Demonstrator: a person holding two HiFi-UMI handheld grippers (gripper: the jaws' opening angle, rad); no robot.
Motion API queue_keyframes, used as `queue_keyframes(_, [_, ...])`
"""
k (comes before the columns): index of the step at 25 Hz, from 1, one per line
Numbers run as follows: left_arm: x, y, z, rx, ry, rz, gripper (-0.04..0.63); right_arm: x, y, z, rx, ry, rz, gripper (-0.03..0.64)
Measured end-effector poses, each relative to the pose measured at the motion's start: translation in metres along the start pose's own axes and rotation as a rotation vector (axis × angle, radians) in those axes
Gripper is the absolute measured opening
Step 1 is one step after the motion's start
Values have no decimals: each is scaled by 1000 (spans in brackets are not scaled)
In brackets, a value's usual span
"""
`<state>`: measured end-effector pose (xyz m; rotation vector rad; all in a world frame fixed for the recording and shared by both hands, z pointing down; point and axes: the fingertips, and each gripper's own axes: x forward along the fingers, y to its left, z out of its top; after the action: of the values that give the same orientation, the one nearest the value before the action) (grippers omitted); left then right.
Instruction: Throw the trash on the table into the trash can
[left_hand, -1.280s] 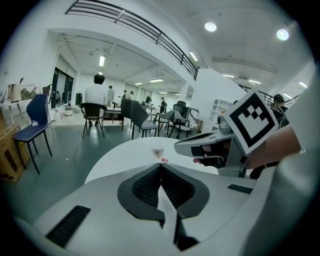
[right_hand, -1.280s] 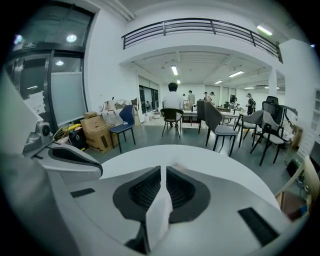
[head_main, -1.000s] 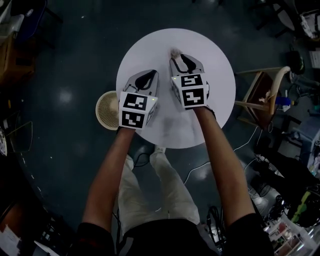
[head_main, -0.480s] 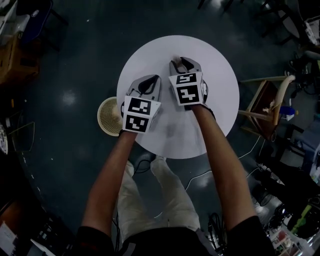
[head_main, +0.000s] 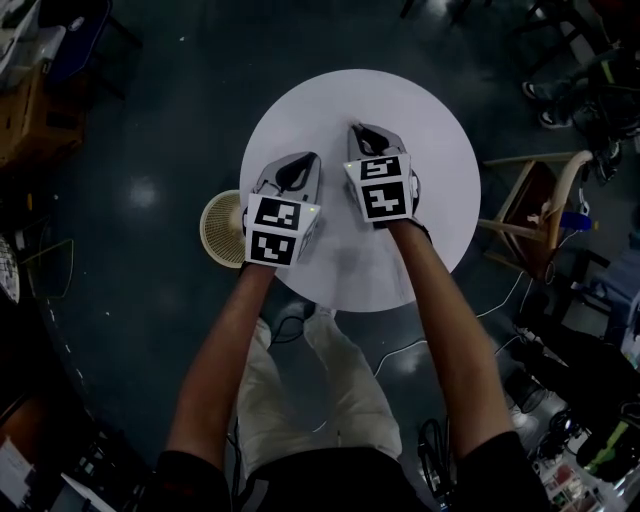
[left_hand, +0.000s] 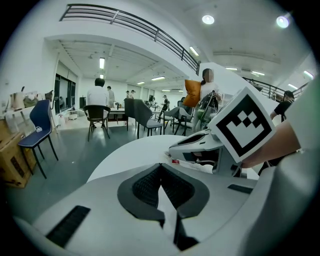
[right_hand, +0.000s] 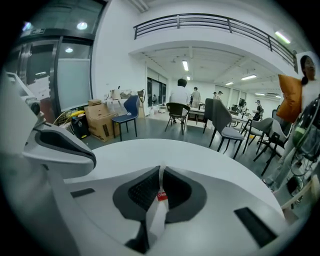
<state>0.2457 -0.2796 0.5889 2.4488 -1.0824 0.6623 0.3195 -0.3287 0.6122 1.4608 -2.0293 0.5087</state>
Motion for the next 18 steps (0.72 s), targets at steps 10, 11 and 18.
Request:
queue_keyframes(10, [-54,-2,-10,-45,25,-5,15,-56,49,1,78,-32,87,25])
queue_keyframes(11, [-60,-1,-11,-60,22,-2,15,-60,55,-1,83,-31,91,25])
queue_keyframes(18, [-105,6,-31,-90,14,14,15,-89,108,-11,97,-28,112,21])
